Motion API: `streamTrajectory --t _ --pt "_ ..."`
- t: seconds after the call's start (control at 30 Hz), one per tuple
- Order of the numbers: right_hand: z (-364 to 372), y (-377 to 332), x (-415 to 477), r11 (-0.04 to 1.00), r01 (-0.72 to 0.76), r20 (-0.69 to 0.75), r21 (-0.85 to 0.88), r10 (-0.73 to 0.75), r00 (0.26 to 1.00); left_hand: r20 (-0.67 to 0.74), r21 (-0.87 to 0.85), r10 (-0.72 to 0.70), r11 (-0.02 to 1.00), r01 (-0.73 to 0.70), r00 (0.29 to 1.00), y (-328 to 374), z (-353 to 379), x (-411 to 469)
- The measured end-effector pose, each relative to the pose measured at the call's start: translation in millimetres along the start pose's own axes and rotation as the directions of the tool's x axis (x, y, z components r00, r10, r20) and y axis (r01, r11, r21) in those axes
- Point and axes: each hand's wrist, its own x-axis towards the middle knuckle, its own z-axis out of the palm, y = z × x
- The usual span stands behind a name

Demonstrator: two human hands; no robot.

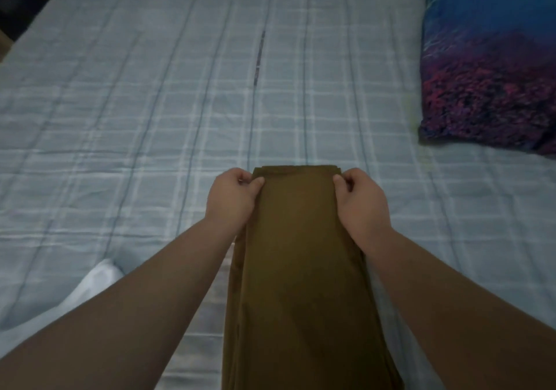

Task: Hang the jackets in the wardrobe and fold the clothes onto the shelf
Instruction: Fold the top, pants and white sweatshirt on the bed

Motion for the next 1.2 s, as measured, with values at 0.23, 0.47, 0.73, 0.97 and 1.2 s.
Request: streamTrajectory --t 0.23,0.47,0.73,0.97,1.2 --pt "17 6 44 0.96 0.125 -0.076 -0.25 -0.148 0.986 -0.065 0.107 0.066 0.993 -0.059 0.996 3 25 43" --pt "31 16 49 0.952 0.228 -0.053 -0.206 -0.243 0.968 -0.124 0.307 0.32 0.913 -0.27 0.939 -10 38 33" --pt "18 18 17 0.758 0.567 0.121 -0.322 -0.562 0.819 0.189 0.428 0.702 0.571 -0.701 0.687 -19 29 6" --pt "44 26 23 0.758 0.451 0.335 -0.471 -0.319 0.886 0.339 0.556 0.454 0.61 -0.565 0.824 -38 59 27" --pt "51 30 24 0.761 0.433 0.355 -0.483 -0.282 0.891 0.356 0.575 0.43 0.6 -0.557 0.83 -39 61 29"
